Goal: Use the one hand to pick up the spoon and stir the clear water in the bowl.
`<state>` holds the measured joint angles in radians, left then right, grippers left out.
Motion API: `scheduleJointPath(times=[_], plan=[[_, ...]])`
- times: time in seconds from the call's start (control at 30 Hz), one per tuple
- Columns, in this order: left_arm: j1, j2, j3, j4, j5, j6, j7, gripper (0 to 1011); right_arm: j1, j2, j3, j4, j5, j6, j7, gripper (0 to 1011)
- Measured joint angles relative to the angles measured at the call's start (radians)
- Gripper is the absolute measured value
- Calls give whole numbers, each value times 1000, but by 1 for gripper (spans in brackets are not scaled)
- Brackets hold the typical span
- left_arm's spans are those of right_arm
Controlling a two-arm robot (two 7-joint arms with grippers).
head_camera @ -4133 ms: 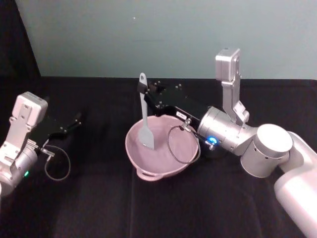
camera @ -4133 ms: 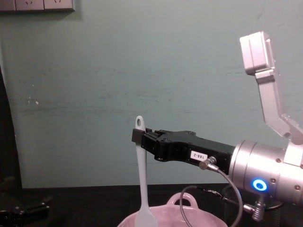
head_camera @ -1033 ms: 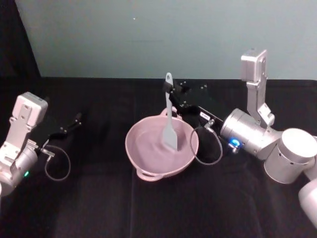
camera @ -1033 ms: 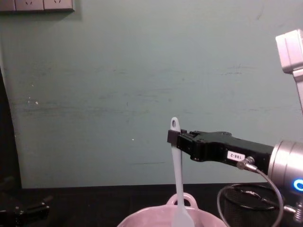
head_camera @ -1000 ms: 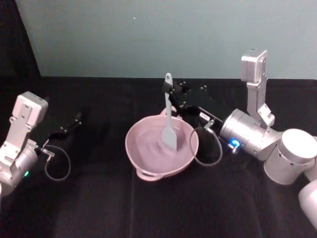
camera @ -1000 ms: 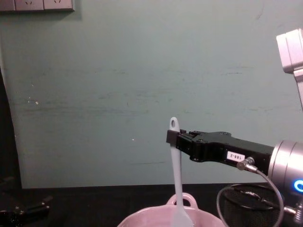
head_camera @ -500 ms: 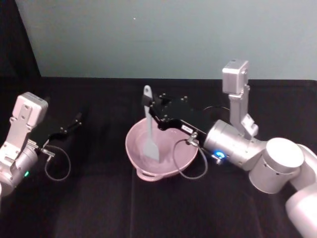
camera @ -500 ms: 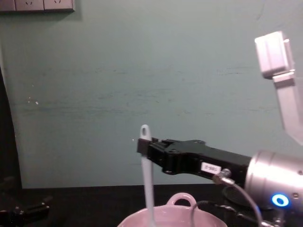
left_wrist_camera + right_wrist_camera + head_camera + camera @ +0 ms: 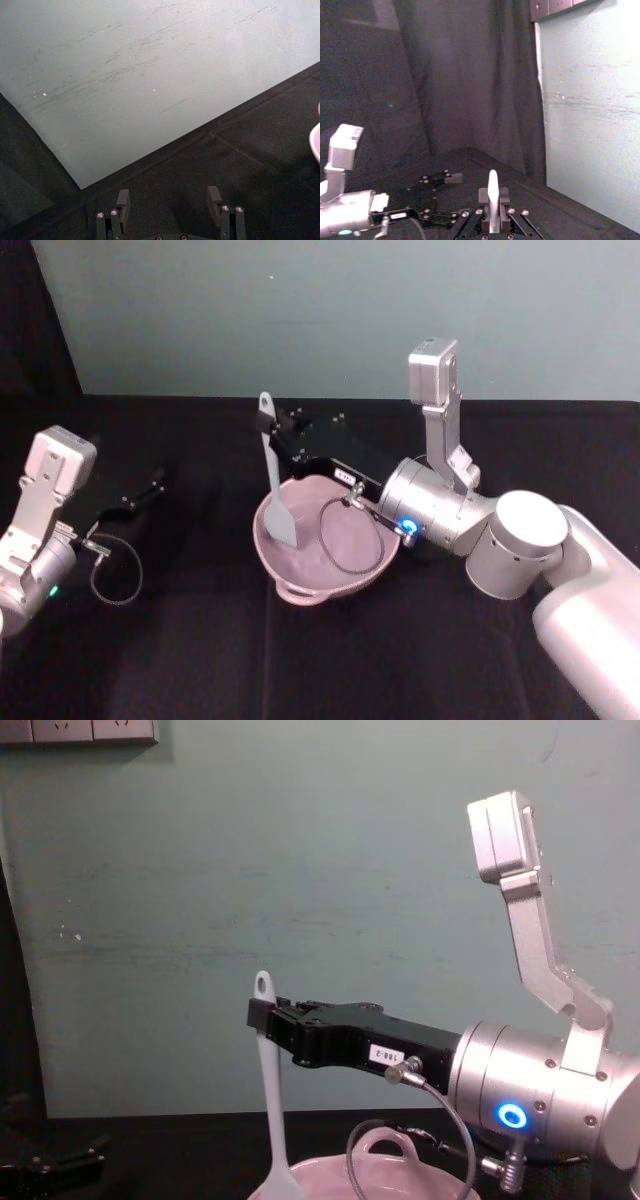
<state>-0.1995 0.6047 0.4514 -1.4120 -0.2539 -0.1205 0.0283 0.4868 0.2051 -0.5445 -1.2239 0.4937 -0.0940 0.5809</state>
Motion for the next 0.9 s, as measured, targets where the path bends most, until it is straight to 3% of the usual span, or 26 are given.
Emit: scheduleJointPath(times=[0.43,0.9], plan=[[0,0,0,0,0,0,0,1011,41,1,47,76,-3,-16,-21,118],[0,0,0,0,0,0,0,1011,-21,60,85,-17,-7,10,-47,118]])
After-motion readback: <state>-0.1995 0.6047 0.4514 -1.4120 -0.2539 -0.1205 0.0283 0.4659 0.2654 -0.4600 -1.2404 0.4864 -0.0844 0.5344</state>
